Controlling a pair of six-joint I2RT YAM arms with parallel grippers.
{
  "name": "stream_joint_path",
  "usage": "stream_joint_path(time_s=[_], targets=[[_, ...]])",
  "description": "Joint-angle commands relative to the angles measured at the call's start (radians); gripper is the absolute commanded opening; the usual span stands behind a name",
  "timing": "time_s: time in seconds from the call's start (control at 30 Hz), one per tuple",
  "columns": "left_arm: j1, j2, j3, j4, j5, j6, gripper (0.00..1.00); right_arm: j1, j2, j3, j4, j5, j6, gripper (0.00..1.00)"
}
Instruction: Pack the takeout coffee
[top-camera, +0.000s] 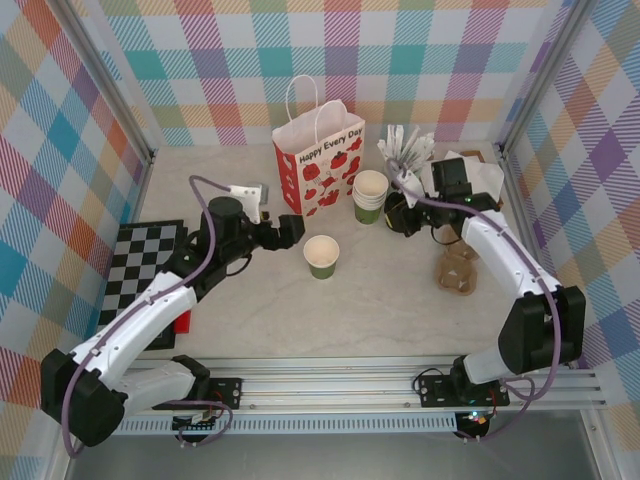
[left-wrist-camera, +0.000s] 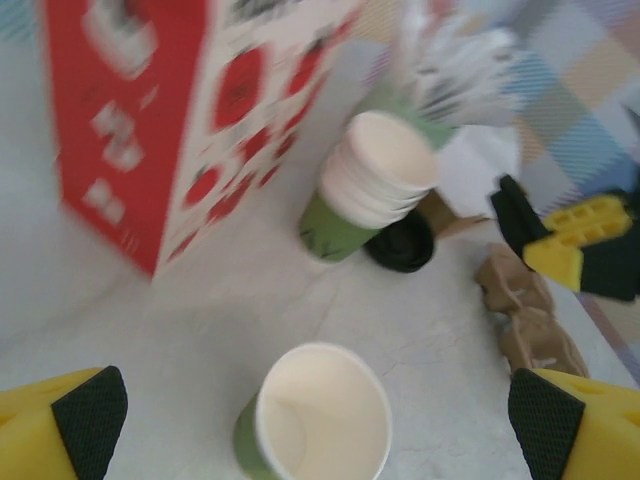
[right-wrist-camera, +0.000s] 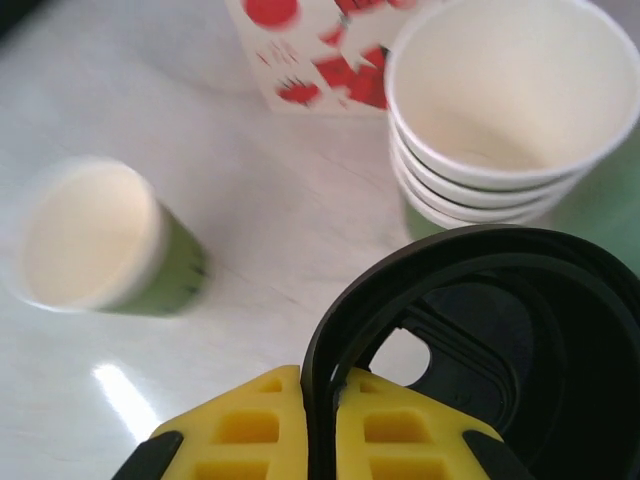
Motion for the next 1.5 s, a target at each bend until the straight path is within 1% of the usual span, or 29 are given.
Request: stream_joint_path(time_s=[0.0,0.03,0.1,0.2,0.27,0.4,0.53,0.63,0.7,0.73,0.83,0.9,0.97,1.07,1.3,1.47], targets=[[-0.058,-0.001,-0.034,0.257,0.103,0.419,1.00,-0.006,0.017,0.145,-0.242,-0.209,0.395,0.00],[-0.065,0.008,-0.028,0.278,0.119,0.486,1.00,-0.008,0.031,0.192,-0.300,-0.254,0.456,0.00],[-0.077,0.036,0.020,0.261,0.163,0.647,1.00,-0.013,0.059,0.269,-0.381,-0.399,0.581,0.00],[-0.131,0.062,0.045,0.270,0.187,0.877,1.00,-0.011,0.067,0.288,-0.366,-0.577,0.762,0.00],[-0.142,0.081,0.072,0.271,0.203,0.945,1.00,-0.009,0.068,0.286,-0.350,-0.648,0.836,0.00],[-0.146,0.112,0.099,0.291,0.230,1.039,0.95,-0.008,0.059,0.279,-0.368,-0.705,0.895,0.00],[-0.158,0.150,0.154,0.238,0.306,1.070,0.83,0.011,0.048,0.232,-0.289,-0.757,0.993,0.00],[-0.162,0.180,0.189,0.208,0.356,1.058,0.70,0.029,0.046,0.229,-0.259,-0.758,1.012,0.00],[-0.163,0.197,0.201,0.209,0.377,1.041,0.59,0.040,0.049,0.229,-0.251,-0.760,1.016,0.00],[-0.162,0.203,0.205,0.208,0.384,1.035,0.57,0.046,0.051,0.223,-0.241,-0.764,1.021,0.00],[-0.162,0.227,0.231,0.159,0.415,1.043,0.56,0.057,0.055,0.215,-0.223,-0.773,1.036,0.00],[-0.163,0.242,0.249,0.109,0.435,1.061,0.57,0.062,0.058,0.214,-0.213,-0.775,1.045,0.00],[-0.162,0.248,0.257,0.099,0.448,1.060,0.57,0.068,0.059,0.219,-0.210,-0.775,1.047,0.00],[-0.164,0.260,0.258,0.130,0.459,1.042,0.51,0.080,0.065,0.223,-0.205,-0.778,1.049,0.00],[-0.177,0.272,0.262,0.138,0.435,1.068,0.35,0.099,0.069,0.212,-0.180,-0.778,1.072,0.00],[-0.185,0.276,0.262,0.148,0.432,1.068,0.33,0.119,0.073,0.206,-0.172,-0.776,1.078,0.00]])
